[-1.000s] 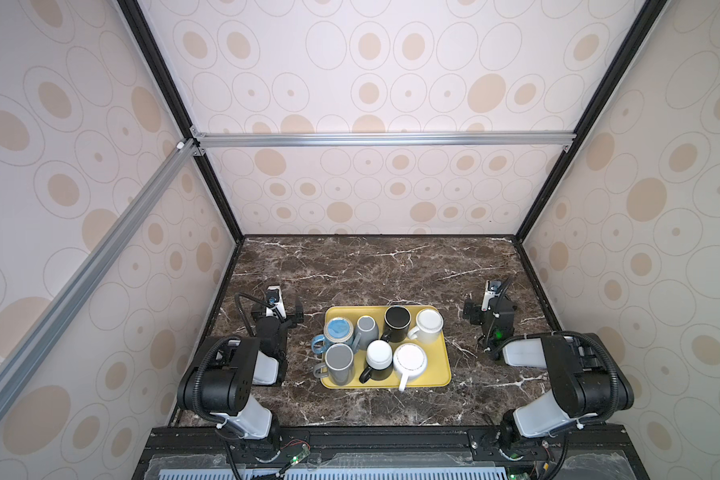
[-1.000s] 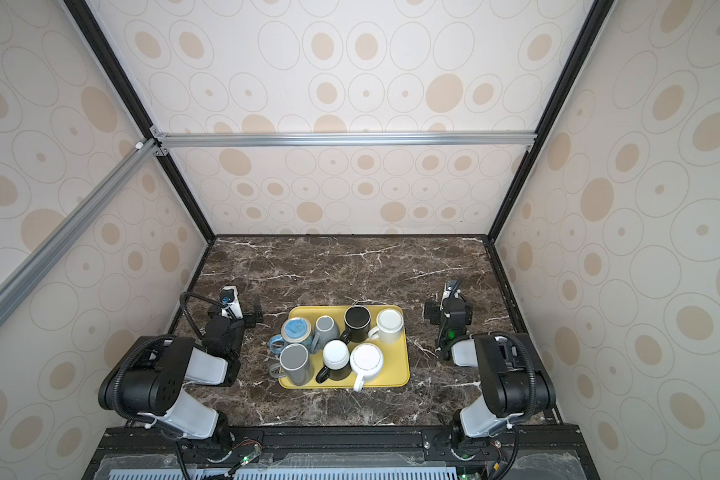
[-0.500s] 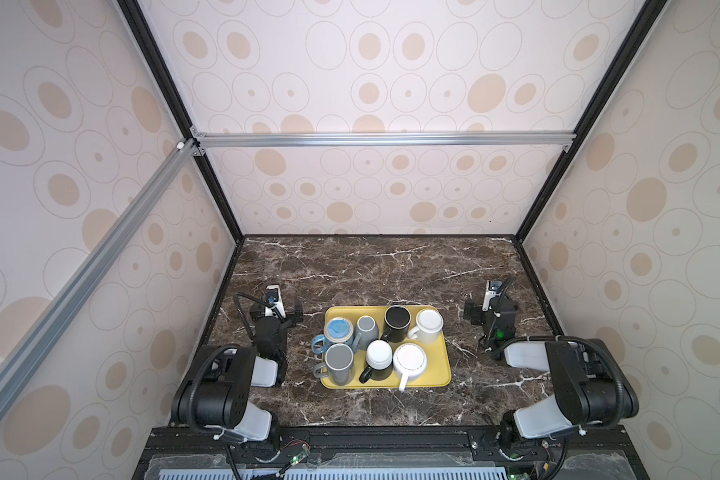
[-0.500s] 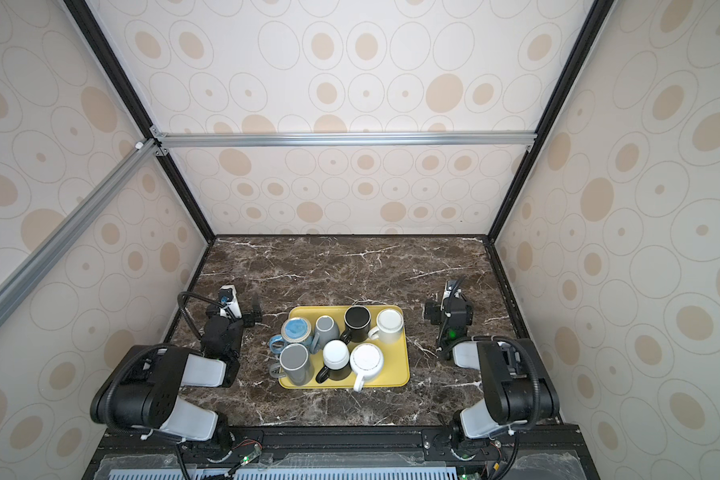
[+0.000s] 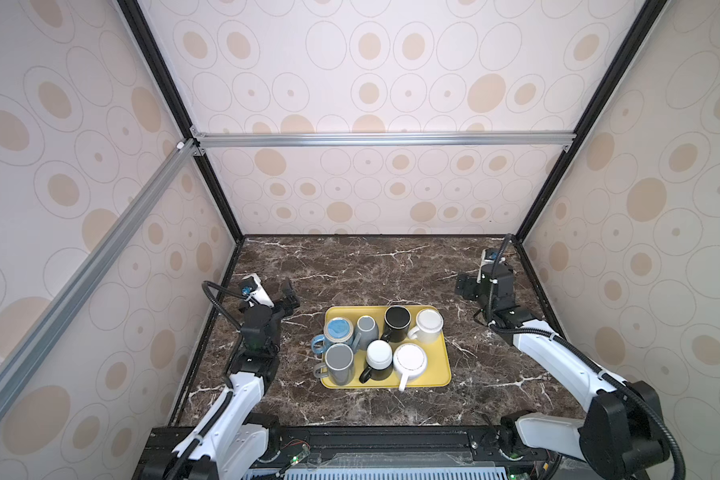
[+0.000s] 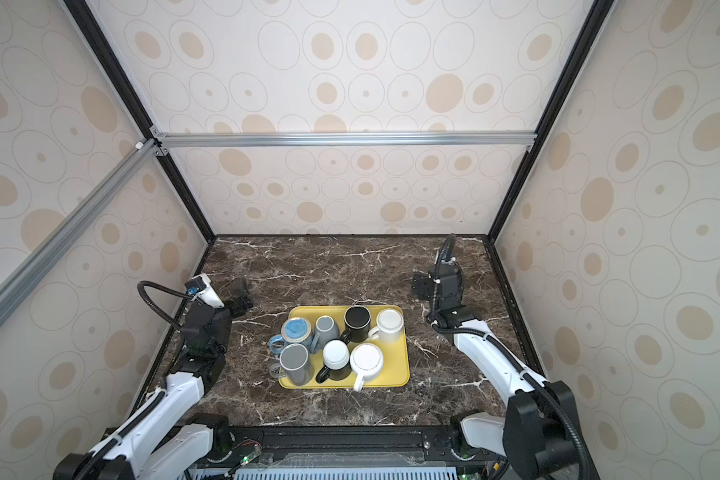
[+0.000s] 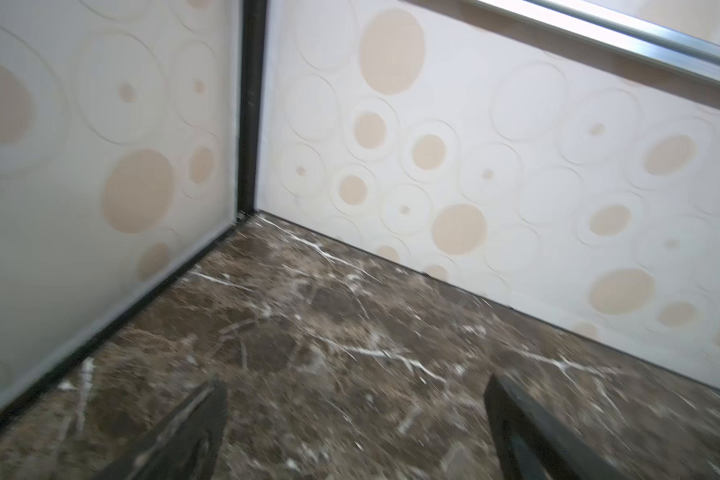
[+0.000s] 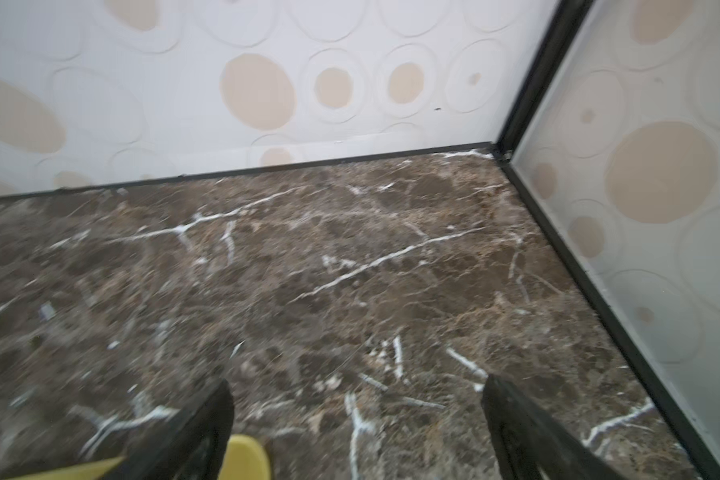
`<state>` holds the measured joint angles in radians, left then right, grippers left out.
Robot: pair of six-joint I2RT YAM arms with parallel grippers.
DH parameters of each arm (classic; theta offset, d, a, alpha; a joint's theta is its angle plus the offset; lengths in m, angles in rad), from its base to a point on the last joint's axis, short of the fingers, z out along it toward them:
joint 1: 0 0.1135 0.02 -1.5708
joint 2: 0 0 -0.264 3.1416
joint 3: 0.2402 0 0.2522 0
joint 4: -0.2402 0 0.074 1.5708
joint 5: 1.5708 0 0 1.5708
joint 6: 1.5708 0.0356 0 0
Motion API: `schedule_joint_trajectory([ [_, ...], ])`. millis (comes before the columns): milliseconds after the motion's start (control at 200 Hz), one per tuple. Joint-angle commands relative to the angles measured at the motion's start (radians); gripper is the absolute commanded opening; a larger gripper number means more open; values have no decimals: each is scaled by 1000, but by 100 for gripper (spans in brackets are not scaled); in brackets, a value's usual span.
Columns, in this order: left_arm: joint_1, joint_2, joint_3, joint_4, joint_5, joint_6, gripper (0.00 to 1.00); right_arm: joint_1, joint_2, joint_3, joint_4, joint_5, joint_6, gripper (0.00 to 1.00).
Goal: Turn the mug right side up
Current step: 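Raise both arms from rest and move both grippers toward the yellow tray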
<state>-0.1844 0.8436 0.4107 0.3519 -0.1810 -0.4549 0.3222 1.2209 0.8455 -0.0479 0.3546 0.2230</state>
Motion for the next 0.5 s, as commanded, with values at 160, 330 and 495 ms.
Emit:
schedule_joint_trajectory([
  [160, -205, -156, 270, -737, 99, -123, 85, 173, -57, 113, -302, -31, 28, 96],
  [330, -240, -112, 483, -982, 165, -57, 84, 222, -70, 125, -263, -34, -16, 94],
  [495, -246, -41, 616, -1158, 58, 140, 81, 246, -119, -23, 9, -77, -146, 92],
])
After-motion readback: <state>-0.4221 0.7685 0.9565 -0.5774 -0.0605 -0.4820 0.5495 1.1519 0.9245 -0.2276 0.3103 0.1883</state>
